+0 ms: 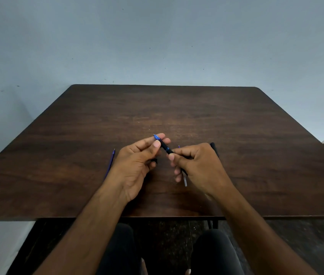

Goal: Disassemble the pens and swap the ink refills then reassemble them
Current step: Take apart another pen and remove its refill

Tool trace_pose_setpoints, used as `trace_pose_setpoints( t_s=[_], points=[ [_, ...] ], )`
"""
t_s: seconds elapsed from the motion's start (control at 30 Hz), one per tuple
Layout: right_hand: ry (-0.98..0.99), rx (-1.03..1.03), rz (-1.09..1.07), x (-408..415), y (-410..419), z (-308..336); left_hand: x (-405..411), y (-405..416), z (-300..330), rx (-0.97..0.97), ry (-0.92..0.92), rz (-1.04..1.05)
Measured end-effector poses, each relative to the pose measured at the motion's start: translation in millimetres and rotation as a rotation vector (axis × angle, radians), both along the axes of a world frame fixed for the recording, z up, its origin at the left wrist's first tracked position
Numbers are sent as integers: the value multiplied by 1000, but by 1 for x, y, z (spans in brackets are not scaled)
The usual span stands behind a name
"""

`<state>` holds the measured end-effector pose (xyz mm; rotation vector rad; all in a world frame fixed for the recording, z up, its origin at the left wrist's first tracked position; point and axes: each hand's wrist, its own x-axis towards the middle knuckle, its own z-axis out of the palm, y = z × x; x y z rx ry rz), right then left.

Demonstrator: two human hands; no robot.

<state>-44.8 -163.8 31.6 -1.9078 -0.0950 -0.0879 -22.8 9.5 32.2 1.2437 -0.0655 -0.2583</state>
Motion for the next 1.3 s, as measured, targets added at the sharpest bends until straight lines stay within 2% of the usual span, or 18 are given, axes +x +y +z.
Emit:
trace_pose_setpoints(
  t_s=[0.3, 0.53, 0.63, 0.8, 1.0, 1.3],
  points=[
    [1, 27, 6, 0, 2, 1, 5, -3, -2, -1, 59, 152],
    [-11, 27, 15, -1, 1, 1, 6, -4, -2, 39, 36, 200],
    [-16, 38, 9, 1, 1, 0, 3, -5, -1, 33, 39, 164],
    [-26, 27, 13, 0, -2, -1, -1, -1, 3, 25, -27, -30],
    [-20, 76, 20, 0, -1, -1, 2, -4, 6, 52, 20, 112],
    [-8, 129, 24, -3, -1, 2, 6, -8, 2, 87, 34, 210]
  ],
)
